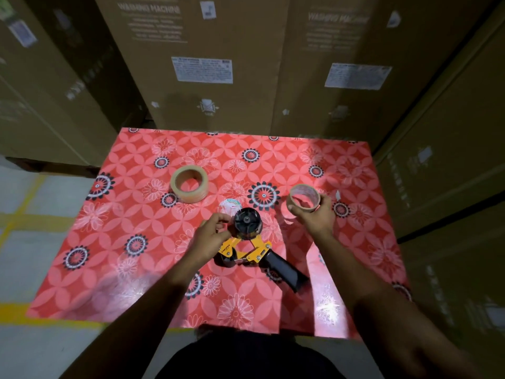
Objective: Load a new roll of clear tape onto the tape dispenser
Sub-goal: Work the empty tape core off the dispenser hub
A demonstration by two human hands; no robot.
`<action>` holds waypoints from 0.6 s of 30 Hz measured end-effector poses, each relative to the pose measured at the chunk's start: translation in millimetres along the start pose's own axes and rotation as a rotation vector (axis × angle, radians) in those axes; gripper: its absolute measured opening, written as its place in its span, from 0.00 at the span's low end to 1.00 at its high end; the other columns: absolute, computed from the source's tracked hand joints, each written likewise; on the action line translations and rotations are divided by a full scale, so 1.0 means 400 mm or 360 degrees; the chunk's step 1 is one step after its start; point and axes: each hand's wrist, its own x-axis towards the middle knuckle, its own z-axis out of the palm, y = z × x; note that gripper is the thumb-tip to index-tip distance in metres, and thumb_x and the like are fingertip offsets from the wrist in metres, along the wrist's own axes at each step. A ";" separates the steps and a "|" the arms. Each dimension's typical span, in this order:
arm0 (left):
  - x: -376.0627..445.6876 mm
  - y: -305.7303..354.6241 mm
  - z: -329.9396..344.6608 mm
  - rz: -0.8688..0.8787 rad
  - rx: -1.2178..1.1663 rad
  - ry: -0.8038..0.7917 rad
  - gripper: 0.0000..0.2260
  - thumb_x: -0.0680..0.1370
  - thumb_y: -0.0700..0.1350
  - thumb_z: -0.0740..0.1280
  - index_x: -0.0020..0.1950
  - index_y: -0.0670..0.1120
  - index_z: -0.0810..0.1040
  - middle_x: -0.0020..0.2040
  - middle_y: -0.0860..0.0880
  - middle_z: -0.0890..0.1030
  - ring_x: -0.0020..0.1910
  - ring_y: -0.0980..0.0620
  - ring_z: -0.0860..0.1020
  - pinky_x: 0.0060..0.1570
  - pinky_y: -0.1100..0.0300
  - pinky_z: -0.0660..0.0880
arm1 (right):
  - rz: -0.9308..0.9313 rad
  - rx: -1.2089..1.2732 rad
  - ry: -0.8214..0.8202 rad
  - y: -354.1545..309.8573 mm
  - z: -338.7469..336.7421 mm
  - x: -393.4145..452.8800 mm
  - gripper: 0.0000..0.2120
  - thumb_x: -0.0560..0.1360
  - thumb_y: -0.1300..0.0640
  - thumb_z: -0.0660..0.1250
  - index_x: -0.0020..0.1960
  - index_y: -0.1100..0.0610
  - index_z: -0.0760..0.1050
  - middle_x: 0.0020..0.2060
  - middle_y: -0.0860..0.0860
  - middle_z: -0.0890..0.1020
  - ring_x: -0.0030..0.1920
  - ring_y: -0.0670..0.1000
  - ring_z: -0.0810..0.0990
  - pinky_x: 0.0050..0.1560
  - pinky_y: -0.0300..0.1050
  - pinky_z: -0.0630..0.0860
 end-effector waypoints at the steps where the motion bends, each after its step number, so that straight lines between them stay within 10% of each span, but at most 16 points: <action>1: -0.008 -0.001 -0.002 0.0034 0.0043 -0.0039 0.17 0.66 0.54 0.69 0.54 0.64 0.77 0.61 0.47 0.78 0.63 0.48 0.78 0.64 0.39 0.76 | -0.0026 -0.0080 -0.0019 0.004 -0.005 0.014 0.38 0.62 0.49 0.85 0.64 0.58 0.71 0.57 0.55 0.83 0.53 0.52 0.80 0.51 0.44 0.73; 6: -0.056 -0.023 -0.006 0.0299 0.0623 0.0084 0.23 0.76 0.50 0.73 0.66 0.66 0.69 0.66 0.54 0.72 0.67 0.49 0.70 0.67 0.39 0.70 | -0.0059 -0.0362 -0.0165 0.035 -0.013 0.038 0.54 0.60 0.46 0.85 0.76 0.59 0.61 0.70 0.61 0.74 0.71 0.63 0.72 0.69 0.56 0.71; 10: -0.106 -0.056 0.001 0.0335 0.0660 0.0238 0.21 0.76 0.55 0.72 0.68 0.63 0.72 0.70 0.52 0.68 0.69 0.52 0.64 0.69 0.37 0.68 | -0.0711 -0.0608 -0.0064 0.010 -0.027 -0.079 0.35 0.76 0.47 0.72 0.77 0.54 0.63 0.71 0.59 0.71 0.71 0.60 0.69 0.65 0.53 0.71; 14: -0.149 -0.071 0.028 0.0187 0.0535 0.0254 0.22 0.75 0.53 0.74 0.68 0.63 0.74 0.63 0.53 0.68 0.64 0.48 0.69 0.68 0.40 0.72 | -0.1694 -0.1137 -0.0873 0.011 0.008 -0.180 0.29 0.80 0.38 0.61 0.78 0.45 0.63 0.80 0.53 0.65 0.78 0.57 0.62 0.73 0.56 0.61; 18: -0.163 -0.060 0.032 0.0256 0.0416 0.0270 0.22 0.77 0.48 0.74 0.69 0.59 0.74 0.54 0.55 0.70 0.48 0.53 0.74 0.56 0.48 0.79 | -0.1677 -0.1356 -0.1024 0.057 0.083 -0.227 0.32 0.82 0.37 0.54 0.82 0.50 0.56 0.83 0.55 0.56 0.83 0.58 0.52 0.81 0.59 0.50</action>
